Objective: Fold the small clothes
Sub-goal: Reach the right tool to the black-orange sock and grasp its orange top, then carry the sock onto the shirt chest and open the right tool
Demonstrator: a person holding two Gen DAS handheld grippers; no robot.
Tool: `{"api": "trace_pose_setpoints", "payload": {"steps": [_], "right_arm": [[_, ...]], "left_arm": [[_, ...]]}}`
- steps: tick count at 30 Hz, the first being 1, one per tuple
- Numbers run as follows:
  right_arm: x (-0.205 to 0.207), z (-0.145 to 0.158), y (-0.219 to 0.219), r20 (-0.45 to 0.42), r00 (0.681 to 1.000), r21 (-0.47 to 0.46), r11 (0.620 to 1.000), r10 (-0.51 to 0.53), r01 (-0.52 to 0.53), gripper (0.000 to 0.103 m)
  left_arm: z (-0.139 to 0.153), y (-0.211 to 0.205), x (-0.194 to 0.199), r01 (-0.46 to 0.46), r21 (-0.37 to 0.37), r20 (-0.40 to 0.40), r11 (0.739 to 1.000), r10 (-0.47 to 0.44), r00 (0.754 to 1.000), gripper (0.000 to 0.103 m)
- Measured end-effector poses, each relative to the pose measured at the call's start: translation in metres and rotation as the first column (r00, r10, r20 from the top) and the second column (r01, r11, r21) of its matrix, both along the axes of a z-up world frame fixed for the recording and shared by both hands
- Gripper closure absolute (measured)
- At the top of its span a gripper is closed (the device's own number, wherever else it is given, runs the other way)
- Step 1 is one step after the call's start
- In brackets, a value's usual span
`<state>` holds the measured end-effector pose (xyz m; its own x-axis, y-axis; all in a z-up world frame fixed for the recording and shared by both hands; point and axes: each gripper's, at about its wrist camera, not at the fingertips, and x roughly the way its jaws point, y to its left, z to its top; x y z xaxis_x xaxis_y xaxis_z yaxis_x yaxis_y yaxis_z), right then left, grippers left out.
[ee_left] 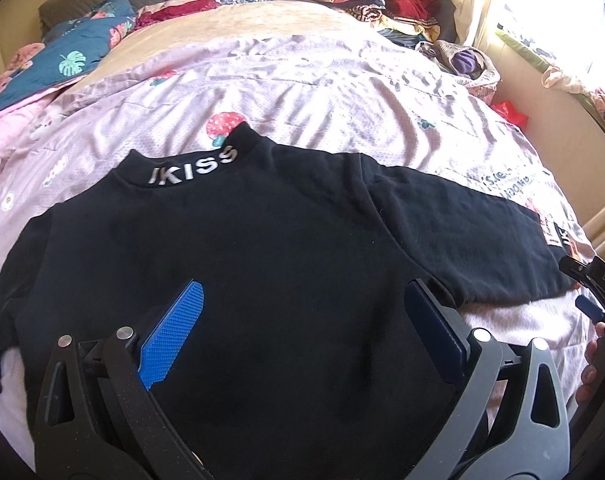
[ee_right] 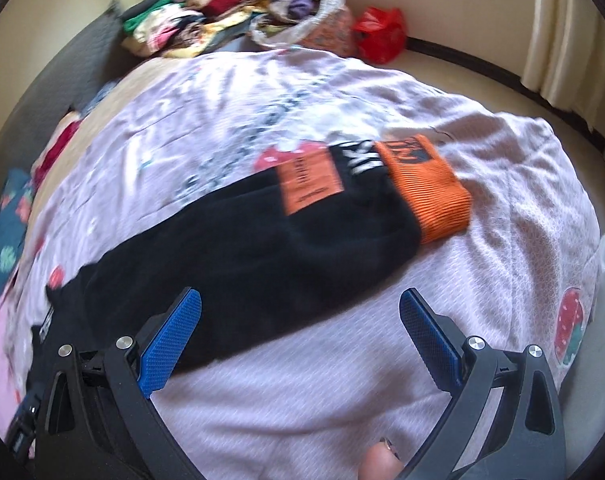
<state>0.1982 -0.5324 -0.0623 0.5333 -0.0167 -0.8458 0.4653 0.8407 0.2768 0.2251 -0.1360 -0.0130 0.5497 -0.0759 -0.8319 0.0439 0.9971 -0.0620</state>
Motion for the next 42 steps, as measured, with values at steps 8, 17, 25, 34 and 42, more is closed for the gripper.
{"api": "trace_pose_setpoints", "payload": {"steps": [8, 17, 25, 34, 42], "right_arm": [[0.018, -0.027, -0.042, 0.013, 0.993, 0.106, 0.988, -0.114, 0.112, 0.024], [0.011, -0.002, -0.06, 0.192, 0.971, 0.139, 0.983, -0.144, 0.118, 0.09], [0.008, 0.059, -0.021, 0.358, 0.934, 0.084, 0.996, 0.01, -0.043, 0.091], [0.014, 0.113, 0.059, 0.45, 0.868, -0.003, 0.972, 0.211, -0.234, 0.091], [0.016, 0.126, 0.138, 0.451, 0.819, -0.059, 0.927, 0.355, -0.37, 0.092]], "left_arm": [[-0.008, -0.002, 0.015, -0.013, 0.004, -0.012, 1.0, 0.013, 1.0, 0.009], [0.006, 0.023, 0.011, -0.046, -0.045, 0.007, 0.998, 0.046, 0.999, 0.009], [0.02, 0.047, 0.008, -0.079, -0.084, 0.033, 0.993, 0.082, 0.996, 0.009], [0.05, 0.094, 0.005, -0.194, -0.078, 0.124, 0.978, 0.203, 0.971, 0.009], [0.06, 0.137, -0.006, -0.191, -0.192, 0.102, 0.963, 0.214, 0.972, 0.009]]}}
